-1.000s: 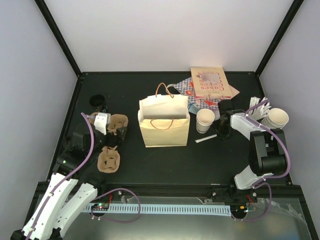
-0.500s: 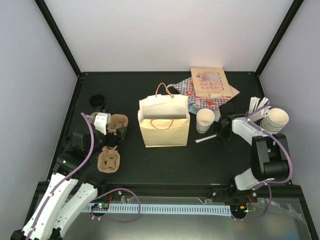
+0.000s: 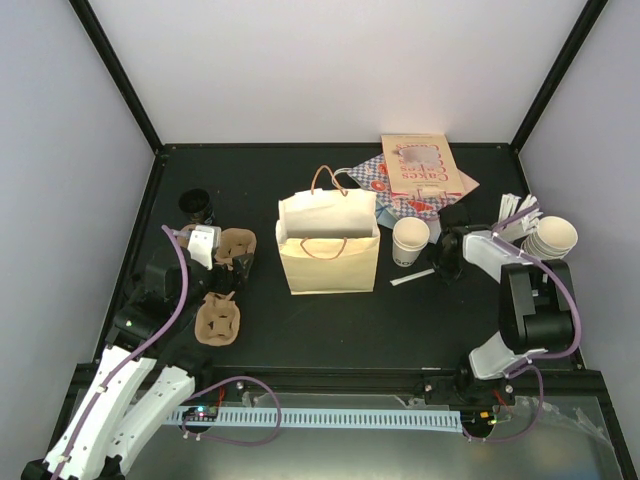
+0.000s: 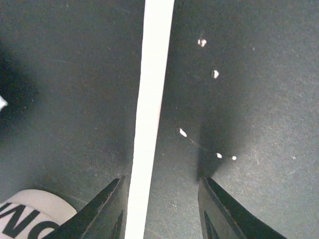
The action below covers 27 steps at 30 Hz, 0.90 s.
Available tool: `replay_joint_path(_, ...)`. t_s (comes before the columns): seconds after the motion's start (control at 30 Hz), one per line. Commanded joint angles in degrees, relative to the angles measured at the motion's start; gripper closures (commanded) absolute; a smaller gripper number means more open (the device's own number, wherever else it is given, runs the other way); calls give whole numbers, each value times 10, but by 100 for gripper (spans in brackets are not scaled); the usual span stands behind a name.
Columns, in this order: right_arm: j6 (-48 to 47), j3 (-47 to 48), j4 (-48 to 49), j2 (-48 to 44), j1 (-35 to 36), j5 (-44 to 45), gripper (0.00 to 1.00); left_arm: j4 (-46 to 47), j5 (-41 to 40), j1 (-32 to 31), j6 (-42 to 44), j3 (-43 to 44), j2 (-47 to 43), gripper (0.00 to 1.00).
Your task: Pack the takeout coffee
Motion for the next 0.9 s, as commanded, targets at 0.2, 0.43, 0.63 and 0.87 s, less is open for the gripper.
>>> replay_joint_path(0.2, -17, 63, -47, 59, -8, 36, 58, 10, -11, 5, 3, 0, -1, 2)
replay_joint_path(0.43, -22, 65, -53, 80, -8, 46, 59, 10, -14, 5, 3, -1, -3, 2)
replay_joint_path(0.63, -29, 72, -65, 104, -8, 45, 64, 10, -16, 5, 3, -1, -5, 2)
replay_joint_path(0.87, -40, 67, -62, 98, -8, 47, 79, 10, -20, 5, 2, -1, -6, 2)
